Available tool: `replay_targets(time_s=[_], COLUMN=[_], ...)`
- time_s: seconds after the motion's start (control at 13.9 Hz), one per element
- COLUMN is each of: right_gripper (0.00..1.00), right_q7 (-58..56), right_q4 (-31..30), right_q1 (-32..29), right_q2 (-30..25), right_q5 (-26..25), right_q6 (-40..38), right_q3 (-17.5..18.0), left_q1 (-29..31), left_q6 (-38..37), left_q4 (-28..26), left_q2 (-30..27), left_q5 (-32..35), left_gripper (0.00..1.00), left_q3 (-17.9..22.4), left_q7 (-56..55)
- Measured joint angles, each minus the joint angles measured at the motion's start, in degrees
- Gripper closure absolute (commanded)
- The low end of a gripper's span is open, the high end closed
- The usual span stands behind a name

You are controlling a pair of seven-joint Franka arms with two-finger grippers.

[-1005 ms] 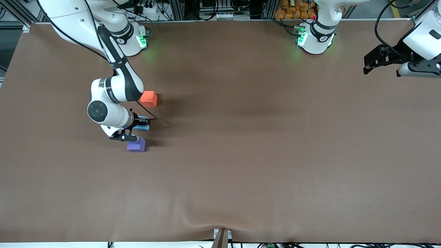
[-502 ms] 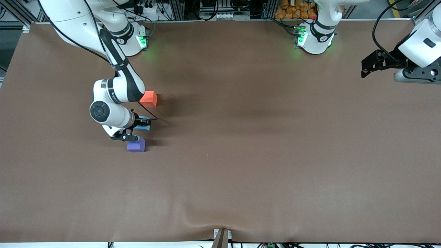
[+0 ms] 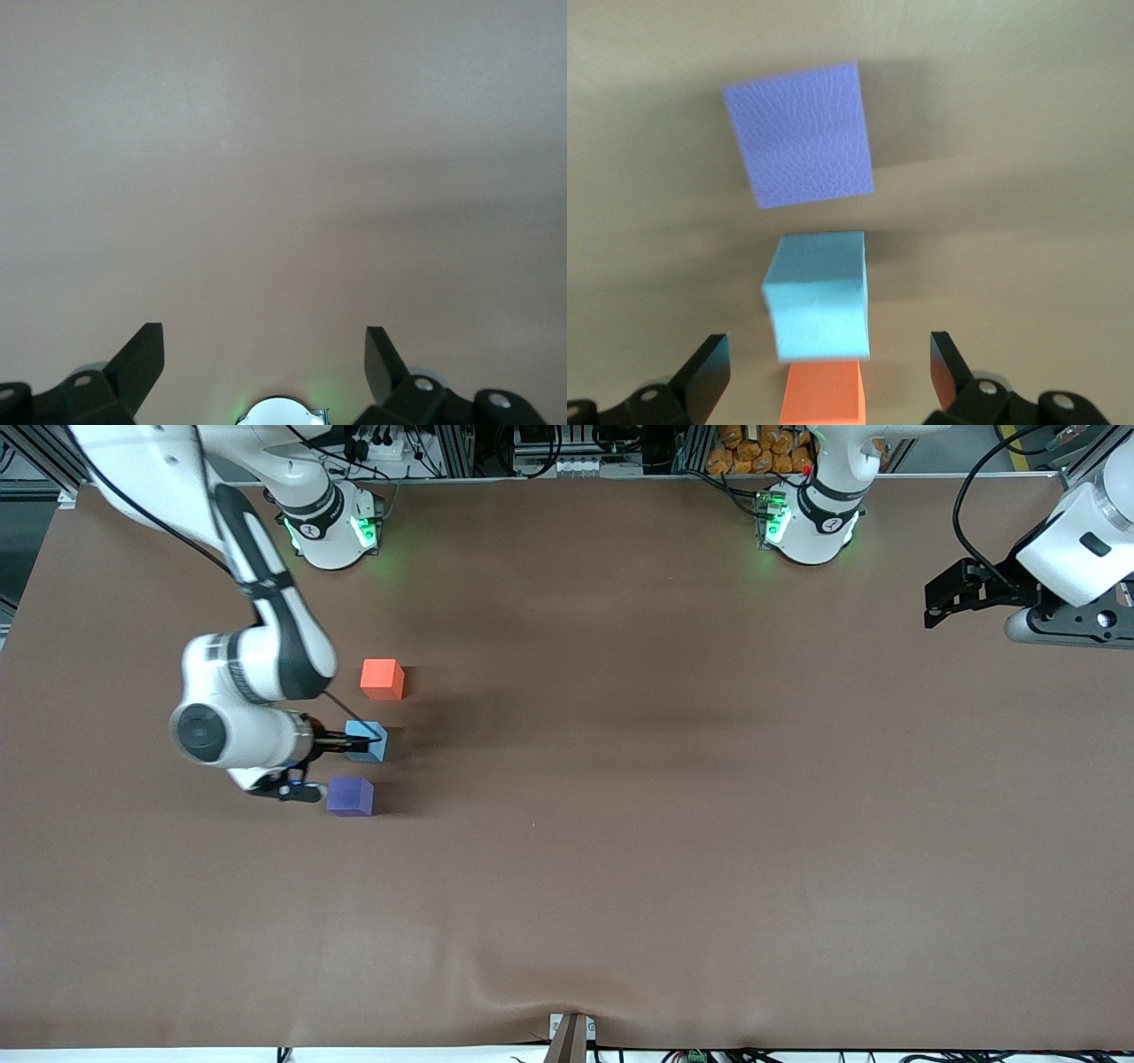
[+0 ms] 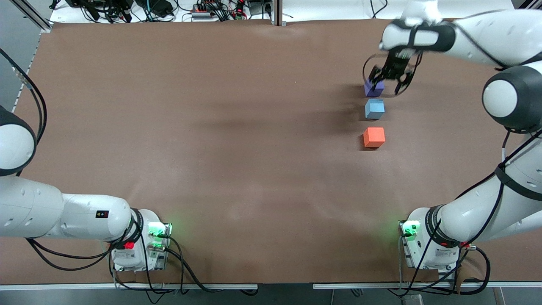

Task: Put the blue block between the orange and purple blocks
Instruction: 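Open the right gripper and withdraw it from the cubes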

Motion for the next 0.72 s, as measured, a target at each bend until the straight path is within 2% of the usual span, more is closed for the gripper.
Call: replay_targets(time_s=[0.14, 0.29, 0.57, 0.72], right_gripper=[0.0, 0.0, 0.0, 0.0], right_q7=[-0.12, -0.08, -0.31, -0.32], right_q4=[10.52, 20.03, 33.12, 37.13], right_q1=[-0.47, -1.08, -6.56, -8.08], right_q2=[-0.91, -1.37, -1.54, -1.69], right_q5=[0.02, 0.0, -0.04, 0.36], right_q6=[-10.55, -16.74, -28.1, -32.72], right_q3=[0.01, 0.0, 0.01, 0.1], left_q1=[-0.01, -0.02, -0.01, -0.01], left_q6=[-0.29, -0.56, -0.64, -0.66], left_q4=[0.05, 0.09, 0.26, 0.3], left_q2=[0.0, 0.0, 0.0, 0.0], left_q5=[1.01, 1.16, 1.18, 1.18], left_gripper=[0.0, 0.0, 0.0, 0.0], left_q3=[-0.31, -0.85, -0.96, -0.97], left_q7=[0.34, 0.37, 0.37, 0.37])
